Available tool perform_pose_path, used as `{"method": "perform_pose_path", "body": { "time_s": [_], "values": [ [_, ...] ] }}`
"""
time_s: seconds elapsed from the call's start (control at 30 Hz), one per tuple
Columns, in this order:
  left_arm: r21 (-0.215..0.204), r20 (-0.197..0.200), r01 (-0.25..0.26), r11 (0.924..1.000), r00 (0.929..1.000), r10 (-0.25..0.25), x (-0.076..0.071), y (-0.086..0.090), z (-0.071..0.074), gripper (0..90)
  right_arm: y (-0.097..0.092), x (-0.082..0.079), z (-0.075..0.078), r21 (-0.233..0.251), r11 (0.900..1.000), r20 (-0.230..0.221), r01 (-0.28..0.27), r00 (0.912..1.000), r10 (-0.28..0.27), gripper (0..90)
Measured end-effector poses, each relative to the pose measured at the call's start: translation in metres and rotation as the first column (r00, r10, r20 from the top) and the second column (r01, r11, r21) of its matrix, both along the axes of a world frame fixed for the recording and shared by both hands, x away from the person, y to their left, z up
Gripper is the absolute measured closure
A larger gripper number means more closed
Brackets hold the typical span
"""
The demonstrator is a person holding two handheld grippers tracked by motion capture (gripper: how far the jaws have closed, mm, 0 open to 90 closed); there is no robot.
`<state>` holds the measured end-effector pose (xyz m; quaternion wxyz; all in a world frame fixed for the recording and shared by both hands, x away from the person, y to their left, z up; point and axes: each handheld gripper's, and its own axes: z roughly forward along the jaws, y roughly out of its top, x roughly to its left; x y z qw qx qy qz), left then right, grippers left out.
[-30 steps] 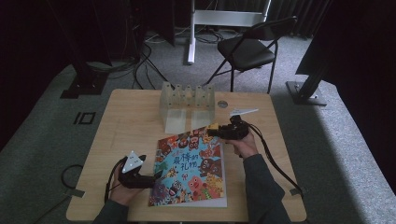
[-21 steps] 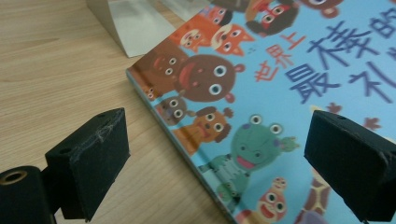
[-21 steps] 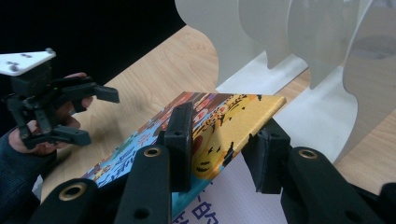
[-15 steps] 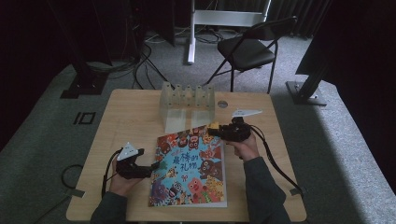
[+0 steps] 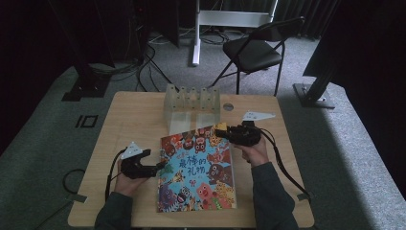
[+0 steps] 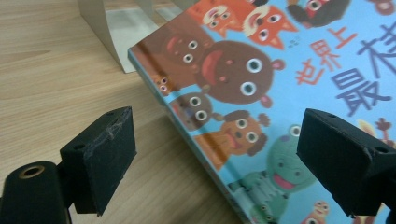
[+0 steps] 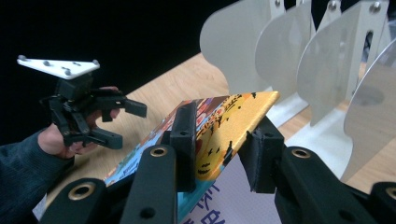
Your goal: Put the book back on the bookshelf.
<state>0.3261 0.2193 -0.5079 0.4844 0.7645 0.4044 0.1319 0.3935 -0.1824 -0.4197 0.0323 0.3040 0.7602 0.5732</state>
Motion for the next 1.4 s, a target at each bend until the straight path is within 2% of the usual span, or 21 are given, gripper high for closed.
{"method": "perform_pose_path", "body": {
  "time_s": [0.13,0.2,0.37,0.43,0.5,0.63,0.7,0.8,0.93,1.03,1.1,1.17,1.3,1.33,1.4],
  "values": [
    [-0.003,0.001,0.004,1.0,1.0,-0.004,0.002,-0.001,0.001,11.8,-0.003,-0.003,0.005,0.012,0.9999,0.021,-0.002,0.9998,0.002,70.0],
    [-0.024,0.001,0.005,0.9997,1.0,-0.005,0.003,-0.001,0.001,12.3,-0.005,-0.005,0.008,0.02,0.9998,0.036,-0.006,0.9993,0.005,70.8],
    [-0.043,-0.007,0.006,0.999,1.0,-0.006,0.006,0.0,0.0,12.6,-0.009,-0.008,0.013,0.043,0.9989,0.062,-0.019,0.998,0.016,72.0],
    [-0.051,-0.012,0.017,0.9985,0.9998,-0.018,0.008,0.001,0.0,13.8,-0.01,-0.01,0.015,0.051,0.9983,0.072,-0.027,0.9971,0.023,72.6],
    [-0.041,-0.006,0.023,0.9989,0.9997,-0.023,0.009,-0.001,0.003,13.8,-0.011,-0.011,0.016,0.061,0.9976,0.08,-0.034,0.9964,0.029,73.0],
    [-0.055,0.005,0.045,0.9975,0.999,-0.045,0.013,-0.004,0.009,14.0,-0.013,-0.012,0.018,0.075,0.9962,0.088,-0.043,0.9954,0.037,73.6],
    [-0.071,-0.002,0.062,0.9955,0.9981,-0.062,0.016,-0.005,0.011,14.0,-0.013,-0.013,0.019,0.08,0.9957,0.092,-0.046,0.995,0.039,74.0],
    [-0.069,-0.01,0.087,0.9938,0.9961,-0.088,0.021,-0.007,0.009,13.9,-0.014,-0.013,0.019,0.089,0.9948,0.096,-0.051,0.9945,0.042,74.2],
    [-0.118,-0.009,0.128,0.9847,0.9915,-0.13,0.028,-0.008,0.007,12.4,-0.016,-0.012,0.018,0.095,0.994,0.092,-0.054,0.9947,0.045,74.4],
    [-0.131,-0.012,0.139,0.9817,0.9899,-0.141,0.031,-0.009,0.007,11.1,-0.016,-0.012,0.017,0.102,0.9932,0.093,-0.056,0.9946,0.046,74.5],
    [-0.157,-0.008,0.168,0.9733,0.9852,-0.171,0.036,-0.012,0.009,11.4,-0.016,-0.012,0.017,0.105,0.9926,0.094,-0.061,0.9942,0.051,74.5],
    [-0.17,-0.003,0.183,0.9683,0.9825,-0.186,0.038,-0.014,0.011,11.1,-0.016,-0.012,0.017,0.109,0.9916,0.097,-0.069,0.9936,0.059,74.7],
    [-0.233,-0.017,0.214,0.9485,0.9743,-0.225,0.044,-0.017,0.01,9.7,-0.017,-0.014,0.018,0.117,0.9893,0.112,-0.087,0.991,0.074,74.9],
    [-0.24,-0.021,0.22,0.9457,0.9727,-0.231,0.045,-0.017,0.01,9.5,-0.018,-0.014,0.018,0.119,0.9891,0.111,-0.088,0.991,0.074,74.9],
    [-0.263,-0.036,0.239,0.9347,0.9657,-0.257,0.048,-0.019,0.009,9.4,-0.018,-0.014,0.018,0.122,0.9881,0.114,-0.093,0.9902,0.08,75.0]
  ]
}}
